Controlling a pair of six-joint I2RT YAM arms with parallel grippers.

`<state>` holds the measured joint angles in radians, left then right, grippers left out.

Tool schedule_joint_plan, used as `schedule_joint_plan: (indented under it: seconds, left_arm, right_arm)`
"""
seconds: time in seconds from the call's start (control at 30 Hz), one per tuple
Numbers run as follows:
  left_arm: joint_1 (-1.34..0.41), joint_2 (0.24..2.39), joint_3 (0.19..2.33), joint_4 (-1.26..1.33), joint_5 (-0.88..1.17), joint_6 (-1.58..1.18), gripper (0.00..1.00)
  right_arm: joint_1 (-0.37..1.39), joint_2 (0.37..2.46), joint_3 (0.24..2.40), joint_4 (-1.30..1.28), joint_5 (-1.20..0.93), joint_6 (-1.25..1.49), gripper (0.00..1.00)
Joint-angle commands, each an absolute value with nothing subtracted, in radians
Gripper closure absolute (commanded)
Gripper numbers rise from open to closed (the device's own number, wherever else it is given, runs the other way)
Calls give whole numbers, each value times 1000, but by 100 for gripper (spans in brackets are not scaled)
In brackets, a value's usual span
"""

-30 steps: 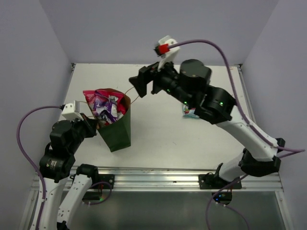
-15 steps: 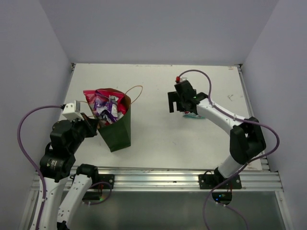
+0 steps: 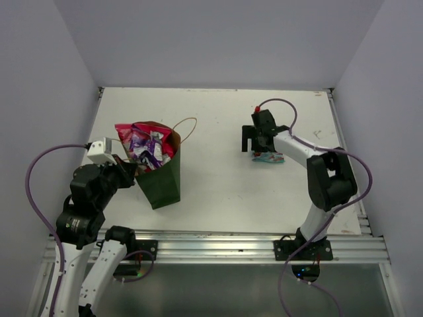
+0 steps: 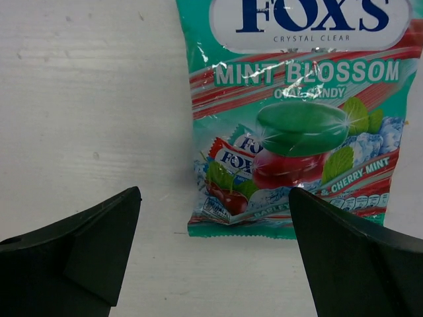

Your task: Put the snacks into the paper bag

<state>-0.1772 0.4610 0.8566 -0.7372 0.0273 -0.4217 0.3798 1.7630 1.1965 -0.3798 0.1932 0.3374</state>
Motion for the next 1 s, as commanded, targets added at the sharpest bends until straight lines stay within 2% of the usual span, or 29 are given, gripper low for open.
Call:
schedule_joint_plan:
  seconds: [0.0,0.23,0.3,0.33,0.37,0.43,0.47,0.53,0.57,0.73,0.77,0.97]
  left_arm:
    - [-176,480,850,-752,35,-393,100]
    - [-176,486,847,-746,41,-390,100]
    - [-178,486,847,-744,41,-391,100]
    - [-176,485,847,-744,41,-390,100]
    - [-176,485,847,-744,40,-391,100]
    - [-176,485,847,-745,41,-390,100]
    - [-176,485,848,-747,40,-390,100]
    - [-176,482,848,-747,40,-387,100]
    - [-176,483,850,-749,37,-387,100]
    - [-176,483,847,-746,41,-385,100]
    - [-176,483,847,-747,41,-385,100]
    - [-176,483,836,-733,54,-388,100]
  right_arm:
    - [371,1807,1227,-354,238,318,2]
    - [370,1859,1229,-339,307,305,3]
    - [370,1873,1232,-341,311,302,8]
    - [370,1885,1232,-341,311,302,12]
    - [370,1893,1232,-341,311,302,25]
    - [370,1902,1230,-344,311,304,39]
    - [370,1907,1229,-344,310,304,53]
    - [368,1904,1218,-344,305,307,67]
    - [368,1901,1213,-342,305,307,79]
    - [370,1826,1197,-356,290,292,93]
    - [371,1803,1198,-363,278,285,100]
    - [425,1516,1297,-345,65,261,100]
